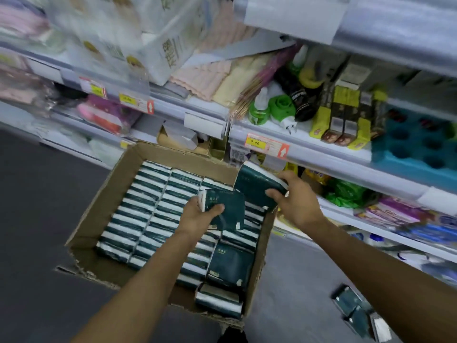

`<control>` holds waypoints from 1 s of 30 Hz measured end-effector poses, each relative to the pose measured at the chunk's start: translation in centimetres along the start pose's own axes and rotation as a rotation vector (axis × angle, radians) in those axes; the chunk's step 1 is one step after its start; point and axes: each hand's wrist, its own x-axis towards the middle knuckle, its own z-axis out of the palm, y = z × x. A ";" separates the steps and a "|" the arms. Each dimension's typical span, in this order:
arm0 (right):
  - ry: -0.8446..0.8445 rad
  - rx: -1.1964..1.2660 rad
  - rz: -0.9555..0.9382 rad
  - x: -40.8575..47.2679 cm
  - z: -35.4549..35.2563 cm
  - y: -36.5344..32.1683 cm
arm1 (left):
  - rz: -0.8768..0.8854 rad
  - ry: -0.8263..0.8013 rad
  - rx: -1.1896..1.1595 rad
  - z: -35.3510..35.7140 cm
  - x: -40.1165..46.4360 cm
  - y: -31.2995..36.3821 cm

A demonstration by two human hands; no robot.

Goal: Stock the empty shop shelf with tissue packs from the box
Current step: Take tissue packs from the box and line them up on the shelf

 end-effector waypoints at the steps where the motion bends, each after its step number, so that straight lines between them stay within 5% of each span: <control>1: 0.018 0.048 -0.040 -0.4 -1.2 -0.7 | 0.043 0.010 0.007 -1.0 -0.8 1.0; 15: 0.358 0.192 -0.475 -5.2 -19.7 -13.8 | 0.625 0.110 -0.217 -11.0 -12.9 21.1; 23: 0.651 0.215 -0.596 -0.9 -30.3 -15.5 | 0.740 0.110 -0.501 -11.1 -15.5 29.6; 30: 0.563 -0.088 -0.515 6.4 -30.9 -13.3 | 0.769 0.062 -0.524 -9.0 -13.8 36.3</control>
